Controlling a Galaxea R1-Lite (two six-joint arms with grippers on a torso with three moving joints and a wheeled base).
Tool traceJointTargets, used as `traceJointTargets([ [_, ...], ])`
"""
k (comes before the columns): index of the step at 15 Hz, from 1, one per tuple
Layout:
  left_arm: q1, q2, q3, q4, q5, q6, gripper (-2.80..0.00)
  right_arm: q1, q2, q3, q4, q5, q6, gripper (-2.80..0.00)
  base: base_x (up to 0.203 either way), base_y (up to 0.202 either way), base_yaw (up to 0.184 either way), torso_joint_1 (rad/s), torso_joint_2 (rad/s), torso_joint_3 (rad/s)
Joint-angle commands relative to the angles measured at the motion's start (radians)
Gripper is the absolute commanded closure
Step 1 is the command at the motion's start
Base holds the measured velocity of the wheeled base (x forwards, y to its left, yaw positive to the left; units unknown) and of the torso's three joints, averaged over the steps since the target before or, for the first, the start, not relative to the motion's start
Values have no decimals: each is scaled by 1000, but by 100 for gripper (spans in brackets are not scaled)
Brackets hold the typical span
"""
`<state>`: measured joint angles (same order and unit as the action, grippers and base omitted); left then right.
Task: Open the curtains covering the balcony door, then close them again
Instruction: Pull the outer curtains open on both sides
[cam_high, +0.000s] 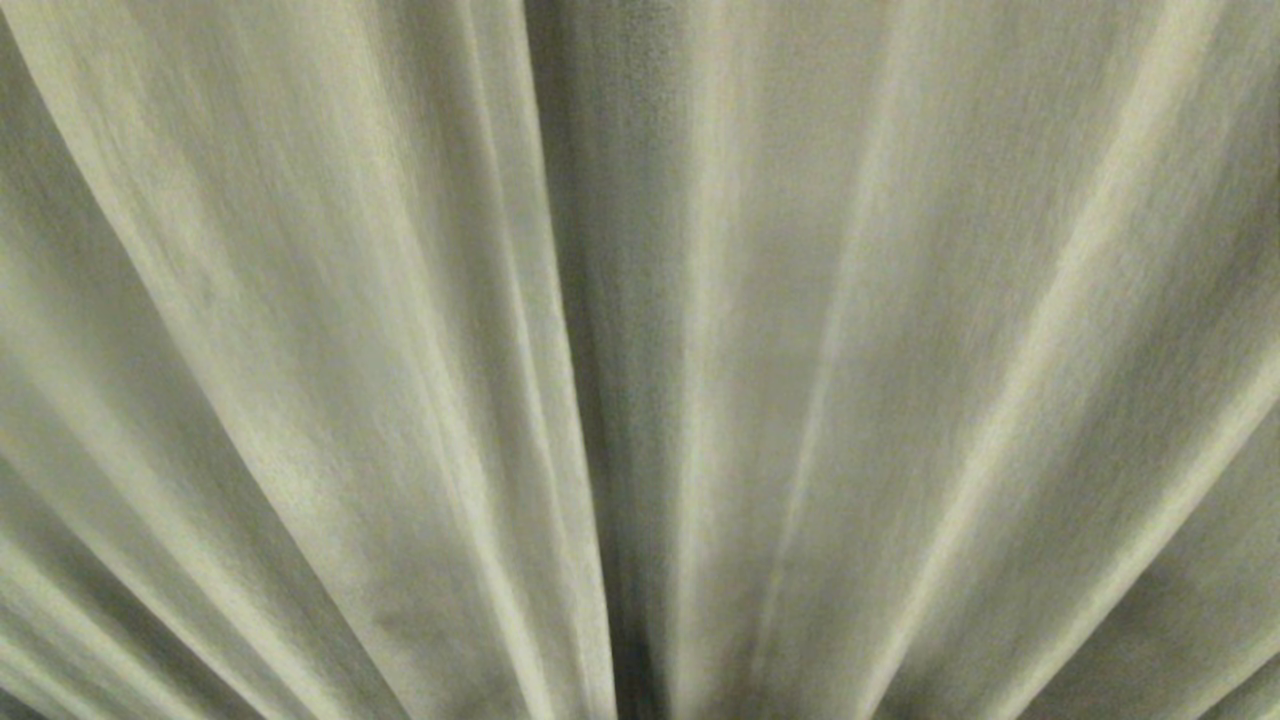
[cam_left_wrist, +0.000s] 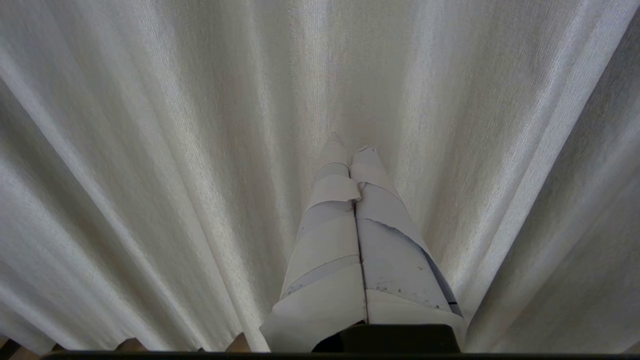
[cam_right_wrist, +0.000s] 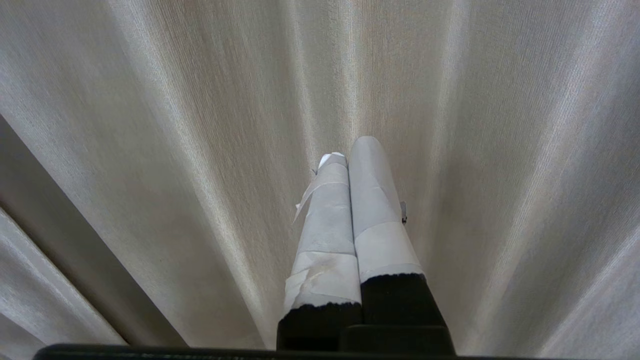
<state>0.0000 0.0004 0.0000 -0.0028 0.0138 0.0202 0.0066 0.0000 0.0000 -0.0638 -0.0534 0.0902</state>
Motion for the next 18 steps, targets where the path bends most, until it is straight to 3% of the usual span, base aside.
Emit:
traceJointTargets([
  [1,0,0,0,0,0,1,0,0,0,0,-1,0,0,0,0,0,0,0,0,0],
  [6,0,0,-2,-5,-5,-2,0,0,0,0,-1,0,0,0,0,0,0,0,0,0],
  [8,0,2,-63,13,-25,-17,0,1,0,0,-1,0,0,0,0,0,0,0,0,0],
  [13,0,124,-226,54,-210,-52,0,0,0,0,-1,0,0,0,0,0,0,0,0,0],
  [16,0,252,-326,52,-412,-54,0,0,0,0,-1,0,0,0,0,0,0,0,0,0],
  [18,0,353,-394,49,-508,-68,0,0,0,0,-1,0,0,0,0,0,0,0,0,0],
])
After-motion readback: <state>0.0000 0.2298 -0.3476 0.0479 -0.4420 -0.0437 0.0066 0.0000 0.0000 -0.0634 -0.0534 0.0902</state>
